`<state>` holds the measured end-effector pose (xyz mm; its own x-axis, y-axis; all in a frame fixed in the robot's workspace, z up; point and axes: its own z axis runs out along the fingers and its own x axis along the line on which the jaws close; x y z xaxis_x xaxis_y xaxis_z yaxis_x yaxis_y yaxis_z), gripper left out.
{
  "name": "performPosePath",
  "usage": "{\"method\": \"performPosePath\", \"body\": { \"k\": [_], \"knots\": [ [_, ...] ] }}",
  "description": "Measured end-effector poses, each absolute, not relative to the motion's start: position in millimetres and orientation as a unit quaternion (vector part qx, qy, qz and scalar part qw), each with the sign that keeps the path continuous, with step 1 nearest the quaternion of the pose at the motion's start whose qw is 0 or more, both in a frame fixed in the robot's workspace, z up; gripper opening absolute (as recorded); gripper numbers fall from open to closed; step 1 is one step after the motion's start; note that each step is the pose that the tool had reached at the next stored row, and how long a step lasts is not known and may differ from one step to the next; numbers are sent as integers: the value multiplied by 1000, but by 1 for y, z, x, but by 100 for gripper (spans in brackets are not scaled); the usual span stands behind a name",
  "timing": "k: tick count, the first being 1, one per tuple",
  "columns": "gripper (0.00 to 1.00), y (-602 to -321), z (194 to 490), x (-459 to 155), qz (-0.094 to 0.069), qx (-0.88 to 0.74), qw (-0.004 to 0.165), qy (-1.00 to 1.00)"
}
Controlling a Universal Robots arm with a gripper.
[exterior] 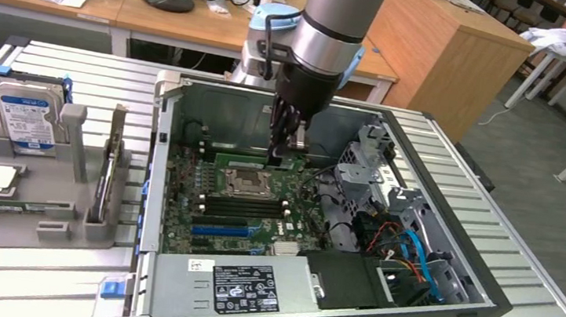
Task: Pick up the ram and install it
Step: 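Insert the ram into the slot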
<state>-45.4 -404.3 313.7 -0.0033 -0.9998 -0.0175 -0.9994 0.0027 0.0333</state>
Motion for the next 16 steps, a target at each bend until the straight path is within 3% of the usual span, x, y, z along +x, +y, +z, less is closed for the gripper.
{"method": "performPosePath", "body": {
  "k": [16],
  "knots": [
    [12,-404,304,-45,-18,706,6,-708]
  ]
}}
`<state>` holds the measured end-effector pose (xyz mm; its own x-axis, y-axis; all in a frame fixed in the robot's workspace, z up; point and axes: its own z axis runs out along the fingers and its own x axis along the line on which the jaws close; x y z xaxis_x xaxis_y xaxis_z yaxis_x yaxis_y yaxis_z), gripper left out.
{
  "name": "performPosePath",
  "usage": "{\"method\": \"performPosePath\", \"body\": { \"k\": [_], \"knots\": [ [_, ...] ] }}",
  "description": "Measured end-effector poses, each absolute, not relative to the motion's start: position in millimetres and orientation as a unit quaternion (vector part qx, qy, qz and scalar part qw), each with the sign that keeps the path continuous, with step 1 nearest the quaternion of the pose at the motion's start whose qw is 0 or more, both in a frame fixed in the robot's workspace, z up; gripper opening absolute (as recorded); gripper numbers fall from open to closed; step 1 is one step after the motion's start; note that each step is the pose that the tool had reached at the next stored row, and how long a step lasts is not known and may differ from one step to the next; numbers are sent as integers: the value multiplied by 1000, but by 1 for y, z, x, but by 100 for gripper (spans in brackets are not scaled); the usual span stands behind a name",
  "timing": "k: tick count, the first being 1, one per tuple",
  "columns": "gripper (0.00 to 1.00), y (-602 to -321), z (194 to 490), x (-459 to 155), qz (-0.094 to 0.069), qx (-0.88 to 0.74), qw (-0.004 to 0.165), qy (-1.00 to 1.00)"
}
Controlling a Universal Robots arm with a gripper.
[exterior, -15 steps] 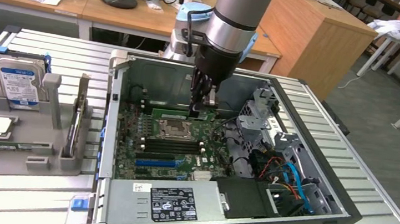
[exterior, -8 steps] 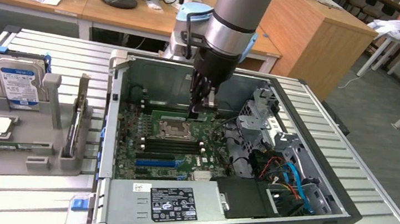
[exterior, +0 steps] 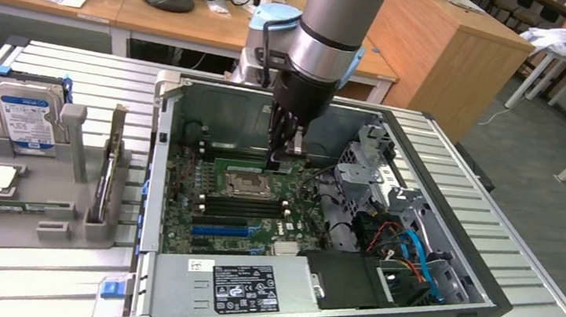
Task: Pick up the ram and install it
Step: 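Insert the ram into the slot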
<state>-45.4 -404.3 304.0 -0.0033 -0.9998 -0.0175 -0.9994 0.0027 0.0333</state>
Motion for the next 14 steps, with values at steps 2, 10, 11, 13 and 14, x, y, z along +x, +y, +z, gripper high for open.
{"method": "performPosePath", "body": {
  "k": [2,10,11,13,14],
  "knots": [
    [12,-404,303,-45,-18,706,6,-708],
    [12,-404,298,-45,-18,706,6,-708],
    [12,-404,297,-45,-18,706,6,-708],
    [12,-404,296,-45,-18,706,6,-708],
    [12,-404,295,-45,-18,706,6,-708]
  ]
}}
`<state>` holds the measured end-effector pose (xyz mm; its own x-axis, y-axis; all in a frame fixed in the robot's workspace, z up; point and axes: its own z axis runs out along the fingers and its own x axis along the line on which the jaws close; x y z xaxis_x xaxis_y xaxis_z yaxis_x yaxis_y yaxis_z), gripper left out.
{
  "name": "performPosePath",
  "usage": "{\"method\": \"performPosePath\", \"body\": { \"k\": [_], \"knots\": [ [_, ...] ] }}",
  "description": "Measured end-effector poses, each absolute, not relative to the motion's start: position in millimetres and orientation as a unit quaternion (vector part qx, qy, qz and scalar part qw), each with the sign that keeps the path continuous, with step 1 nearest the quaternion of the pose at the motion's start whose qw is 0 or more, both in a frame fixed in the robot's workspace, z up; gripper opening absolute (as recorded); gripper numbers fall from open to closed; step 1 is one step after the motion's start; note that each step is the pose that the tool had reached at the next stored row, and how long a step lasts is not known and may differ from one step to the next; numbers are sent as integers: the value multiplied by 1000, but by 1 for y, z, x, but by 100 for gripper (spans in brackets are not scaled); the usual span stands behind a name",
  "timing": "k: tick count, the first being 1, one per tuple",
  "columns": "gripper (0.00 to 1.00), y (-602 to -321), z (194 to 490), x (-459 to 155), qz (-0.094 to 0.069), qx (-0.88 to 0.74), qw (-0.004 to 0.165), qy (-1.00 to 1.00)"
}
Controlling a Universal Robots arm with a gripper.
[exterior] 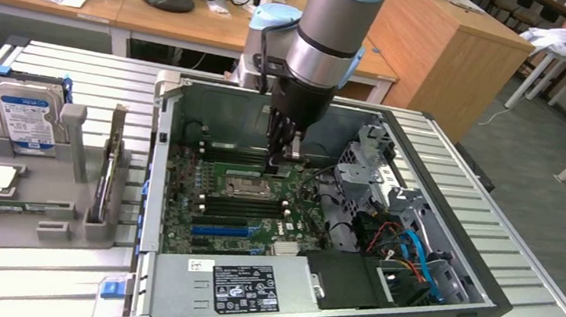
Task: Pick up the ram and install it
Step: 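Insert the ram into the slot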
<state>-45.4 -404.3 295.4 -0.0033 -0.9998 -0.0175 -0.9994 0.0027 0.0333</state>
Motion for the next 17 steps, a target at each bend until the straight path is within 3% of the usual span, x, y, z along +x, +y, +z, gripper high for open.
{"method": "performPosePath", "body": {
  "k": [17],
  "knots": [
    [12,-404,286,-45,-18,706,6,-708]
  ]
}}
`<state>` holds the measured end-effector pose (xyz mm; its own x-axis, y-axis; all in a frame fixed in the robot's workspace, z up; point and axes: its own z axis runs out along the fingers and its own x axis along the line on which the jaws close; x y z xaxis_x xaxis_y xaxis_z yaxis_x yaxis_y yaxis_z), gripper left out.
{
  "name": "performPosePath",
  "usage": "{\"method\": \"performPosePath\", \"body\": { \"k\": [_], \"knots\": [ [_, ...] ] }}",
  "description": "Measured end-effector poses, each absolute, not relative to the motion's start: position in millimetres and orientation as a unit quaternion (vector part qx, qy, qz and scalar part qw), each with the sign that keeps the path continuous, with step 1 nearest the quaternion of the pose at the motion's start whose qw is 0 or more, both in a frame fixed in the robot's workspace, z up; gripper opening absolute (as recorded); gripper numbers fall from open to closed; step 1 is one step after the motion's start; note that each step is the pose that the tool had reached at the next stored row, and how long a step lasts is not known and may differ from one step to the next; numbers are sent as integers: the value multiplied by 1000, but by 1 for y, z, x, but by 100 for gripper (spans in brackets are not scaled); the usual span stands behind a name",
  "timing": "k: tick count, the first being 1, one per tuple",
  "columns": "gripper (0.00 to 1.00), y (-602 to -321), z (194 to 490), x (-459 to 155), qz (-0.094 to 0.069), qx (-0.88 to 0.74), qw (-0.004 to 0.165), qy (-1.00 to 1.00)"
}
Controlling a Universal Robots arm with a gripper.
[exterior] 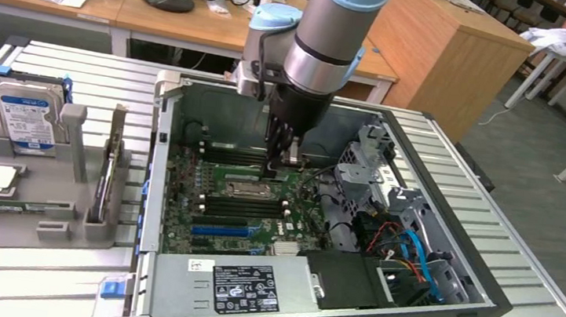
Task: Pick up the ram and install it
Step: 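Insert the ram into the slot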
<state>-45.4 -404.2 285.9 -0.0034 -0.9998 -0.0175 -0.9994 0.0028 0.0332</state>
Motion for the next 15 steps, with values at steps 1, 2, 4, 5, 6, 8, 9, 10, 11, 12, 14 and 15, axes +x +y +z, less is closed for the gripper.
{"method": "performPosePath", "body": {
  "k": [1,2,4,5,6,8,9,10,11,12,14,15],
  "knots": [
    [12,-404,285,-45,-18,706,6,-708],
    [12,-404,285,-45,-18,706,6,-708],
    [12,-404,284,-45,-18,706,6,-708],
    [12,-404,283,-45,-18,706,6,-708],
    [12,-404,283,-45,-18,706,6,-708],
    [12,-404,282,-45,-18,706,6,-708],
    [12,-404,282,-45,-18,706,6,-708],
    [12,-404,282,-45,-18,706,6,-708],
    [12,-404,282,-45,-18,706,6,-708],
    [12,-404,282,-45,-18,706,6,-708],
    [12,-404,281,-45,-18,706,6,-708],
    [12,-404,281,-45,-18,706,5,-708]
  ]
}}
